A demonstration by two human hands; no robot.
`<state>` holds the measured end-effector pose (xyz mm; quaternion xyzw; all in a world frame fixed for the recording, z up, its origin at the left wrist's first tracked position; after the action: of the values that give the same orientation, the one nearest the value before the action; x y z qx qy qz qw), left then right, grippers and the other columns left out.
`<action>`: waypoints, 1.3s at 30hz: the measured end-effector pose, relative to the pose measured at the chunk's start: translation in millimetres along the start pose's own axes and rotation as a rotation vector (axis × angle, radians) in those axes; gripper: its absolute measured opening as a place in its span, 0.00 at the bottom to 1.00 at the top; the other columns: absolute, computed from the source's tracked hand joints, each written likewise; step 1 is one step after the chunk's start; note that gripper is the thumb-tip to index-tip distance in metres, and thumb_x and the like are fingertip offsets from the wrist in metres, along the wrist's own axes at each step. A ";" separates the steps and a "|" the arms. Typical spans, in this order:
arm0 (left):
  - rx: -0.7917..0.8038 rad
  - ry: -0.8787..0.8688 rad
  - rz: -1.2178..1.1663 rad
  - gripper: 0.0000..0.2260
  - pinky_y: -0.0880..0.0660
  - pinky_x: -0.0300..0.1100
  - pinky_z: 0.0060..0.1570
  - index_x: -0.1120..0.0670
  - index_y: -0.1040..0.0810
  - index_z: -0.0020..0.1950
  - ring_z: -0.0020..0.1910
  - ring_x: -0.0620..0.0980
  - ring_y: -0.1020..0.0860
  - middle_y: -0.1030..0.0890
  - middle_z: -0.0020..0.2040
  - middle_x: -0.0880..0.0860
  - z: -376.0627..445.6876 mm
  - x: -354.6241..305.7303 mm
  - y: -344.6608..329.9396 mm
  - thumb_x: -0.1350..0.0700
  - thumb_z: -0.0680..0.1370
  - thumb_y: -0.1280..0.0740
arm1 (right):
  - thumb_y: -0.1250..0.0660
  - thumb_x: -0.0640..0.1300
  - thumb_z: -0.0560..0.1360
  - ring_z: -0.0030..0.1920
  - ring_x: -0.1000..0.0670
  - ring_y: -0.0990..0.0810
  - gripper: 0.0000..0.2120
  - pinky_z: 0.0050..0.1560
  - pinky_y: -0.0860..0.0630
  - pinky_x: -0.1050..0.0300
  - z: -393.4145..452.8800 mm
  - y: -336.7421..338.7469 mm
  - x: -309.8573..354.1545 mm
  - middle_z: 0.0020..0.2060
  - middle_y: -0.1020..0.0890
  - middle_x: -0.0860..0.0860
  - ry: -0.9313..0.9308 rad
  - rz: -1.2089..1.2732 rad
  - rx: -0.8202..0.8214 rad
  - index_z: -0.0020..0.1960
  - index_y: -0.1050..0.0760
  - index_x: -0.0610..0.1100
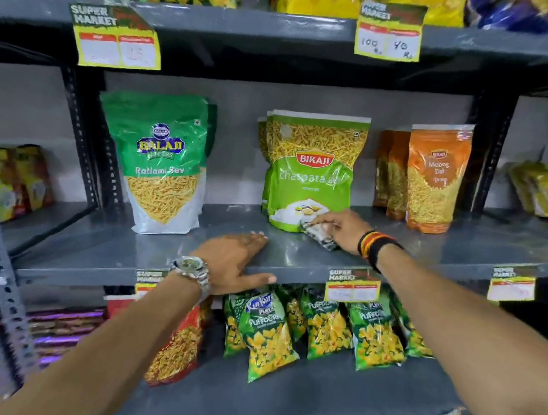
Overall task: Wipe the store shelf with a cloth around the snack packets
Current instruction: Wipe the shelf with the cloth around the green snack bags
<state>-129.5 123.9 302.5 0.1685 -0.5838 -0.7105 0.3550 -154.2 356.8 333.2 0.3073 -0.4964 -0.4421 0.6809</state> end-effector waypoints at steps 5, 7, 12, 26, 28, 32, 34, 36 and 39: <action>0.027 0.030 -0.042 0.54 0.37 0.50 0.77 0.55 0.42 0.82 0.78 0.54 0.35 0.36 0.81 0.54 7.4 -13.0 -18.0 0.19 0.69 0.59 | 0.45 0.46 0.80 0.65 0.43 0.30 0.20 0.67 0.32 0.44 14.2 -17.9 -11.8 0.61 0.23 0.50 0.043 -0.098 0.027 0.50 0.24 0.72; 0.028 0.035 -0.056 0.52 0.40 0.48 0.77 0.54 0.42 0.82 0.79 0.53 0.36 0.37 0.81 0.54 7.6 -13.5 -18.1 0.19 0.70 0.58 | 0.45 0.46 0.81 0.64 0.41 0.30 0.19 0.65 0.32 0.44 15.2 -19.1 -13.9 0.52 0.27 0.49 0.060 -0.110 0.074 0.56 0.23 0.67; 0.018 0.036 -0.023 0.42 0.41 0.45 0.77 0.53 0.43 0.83 0.79 0.51 0.37 0.38 0.82 0.53 6.3 -16.3 -16.7 0.27 0.78 0.47 | 0.44 0.46 0.82 0.59 0.42 0.28 0.17 0.61 0.30 0.46 -12.4 -15.8 12.8 0.48 0.29 0.49 0.186 -0.081 0.180 0.60 0.22 0.63; 0.031 0.051 -0.007 0.47 0.40 0.47 0.78 0.53 0.44 0.83 0.79 0.50 0.38 0.39 0.82 0.52 6.8 -12.9 -21.7 0.22 0.75 0.54 | 0.46 0.48 0.83 0.64 0.41 0.32 0.16 0.68 0.37 0.40 -19.1 -1.6 -25.8 0.51 0.27 0.49 0.095 -0.095 0.172 0.60 0.23 0.64; 0.032 0.048 -0.019 0.49 0.38 0.49 0.78 0.53 0.44 0.83 0.79 0.51 0.38 0.39 0.82 0.52 5.9 -13.3 -21.1 0.21 0.73 0.57 | 0.46 0.47 0.83 0.58 0.43 0.28 0.16 0.65 0.32 0.42 -47.8 4.6 -5.3 0.50 0.26 0.47 0.179 -0.037 0.243 0.61 0.23 0.62; 0.025 0.023 -0.048 0.51 0.37 0.51 0.77 0.56 0.43 0.82 0.79 0.53 0.36 0.37 0.81 0.55 5.6 -15.3 -16.2 0.20 0.72 0.58 | 0.44 0.44 0.83 0.47 0.58 0.27 0.15 0.45 0.33 0.69 -79.7 32.9 10.9 0.47 0.28 0.65 0.218 0.019 0.372 0.63 0.22 0.54; 0.020 0.010 -0.048 0.50 0.38 0.50 0.77 0.57 0.42 0.82 0.78 0.54 0.35 0.36 0.81 0.56 6.9 -15.5 -15.3 0.21 0.73 0.57 | 0.45 0.42 0.83 0.46 0.54 0.25 0.15 0.40 0.35 0.67 -58.4 45.9 -0.2 0.46 0.25 0.62 0.162 0.014 0.267 0.62 0.23 0.53; 0.014 0.007 -0.047 0.47 0.38 0.49 0.77 0.57 0.42 0.82 0.78 0.54 0.36 0.36 0.81 0.56 7.7 -15.5 -15.0 0.23 0.75 0.53 | 0.44 0.42 0.83 0.56 0.49 0.24 0.15 0.50 0.31 0.61 -28.7 40.7 -7.9 0.55 0.21 0.57 0.119 0.020 0.192 0.62 0.22 0.52; -0.002 0.003 -0.033 0.42 0.39 0.48 0.77 0.56 0.42 0.82 0.79 0.53 0.36 0.37 0.81 0.55 7.3 -15.2 -15.9 0.28 0.78 0.47 | 0.43 0.42 0.82 0.52 0.52 0.24 0.15 0.57 0.32 0.56 -1.5 12.9 4.2 0.48 0.22 0.63 0.136 -0.037 0.195 0.60 0.20 0.54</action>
<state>-128.7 140.8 286.6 0.1788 -0.5798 -0.7164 0.3444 -148.5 358.4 345.5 0.4102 -0.4841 -0.3823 0.6717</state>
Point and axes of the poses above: each hand's wrist, its own z-axis towards the middle knuckle, its own y-axis out of the back of the hand, x = y × z, the point moved 9 cm from there along z, towards the middle knuckle
